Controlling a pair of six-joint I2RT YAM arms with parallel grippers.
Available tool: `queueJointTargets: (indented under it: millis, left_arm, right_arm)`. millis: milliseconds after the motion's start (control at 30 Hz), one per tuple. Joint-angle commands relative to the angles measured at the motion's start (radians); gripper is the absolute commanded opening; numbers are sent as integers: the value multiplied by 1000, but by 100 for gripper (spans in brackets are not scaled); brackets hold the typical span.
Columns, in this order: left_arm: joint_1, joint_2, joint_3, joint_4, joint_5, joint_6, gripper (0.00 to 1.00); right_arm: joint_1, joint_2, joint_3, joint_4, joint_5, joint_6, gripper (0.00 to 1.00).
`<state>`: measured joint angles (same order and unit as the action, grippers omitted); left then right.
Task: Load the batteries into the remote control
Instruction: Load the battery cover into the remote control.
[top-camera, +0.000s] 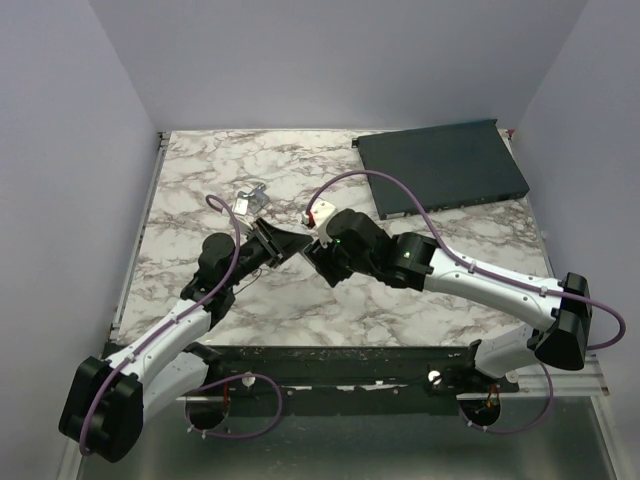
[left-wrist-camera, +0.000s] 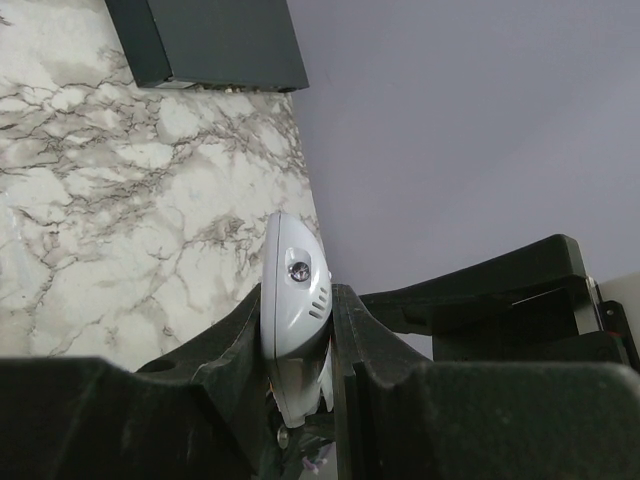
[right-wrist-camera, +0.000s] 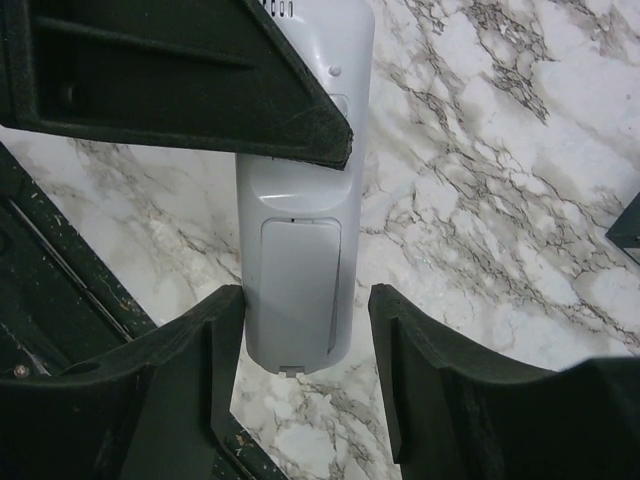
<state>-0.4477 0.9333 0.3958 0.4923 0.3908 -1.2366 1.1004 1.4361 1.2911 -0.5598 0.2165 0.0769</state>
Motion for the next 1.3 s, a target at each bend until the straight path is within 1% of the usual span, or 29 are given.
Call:
queueJointTargets:
  millis: [0,100,333,400,467,600,767,900,1033,1133,1267]
  left_arm:
    - [-6,-1,-3,51,26,-12,0]
    - [-6,2,-3,51,28,-12,0]
    - [-6,9,-7,57,30,-15,0]
    - [-6,8,-7,57,31,-18,0]
    - [-6,7,-6,57,32,-21,0]
    - [-5,14,-5,69,39,-31,0]
    - [-5,35,-15,123,57,-63,0]
    - [-5,35,-24,146,53,-80,0]
    - [-2,30,-25,163,44,-96,0]
    - [-2,29,-13,156,37,-106,0]
    - [0,31,1,146,26,-125,0]
  right_arm:
    - [7,-23,26,33,24,-12,61]
    - [6,-30,26,42,17,-11,63]
    - [7,-58,21,82,-58,21,71]
    - [6,-79,10,107,-55,46,74]
    - [4,-118,-17,143,-20,88,76]
    - [-15,-215,-133,240,85,224,78]
    - [-90,-373,-349,380,132,468,83]
    - [-165,-515,-526,503,61,643,86]
    - [-180,-629,-684,688,-2,782,90]
    - [-181,-668,-762,781,-37,848,90]
    - [-183,-675,-832,895,-78,908,91]
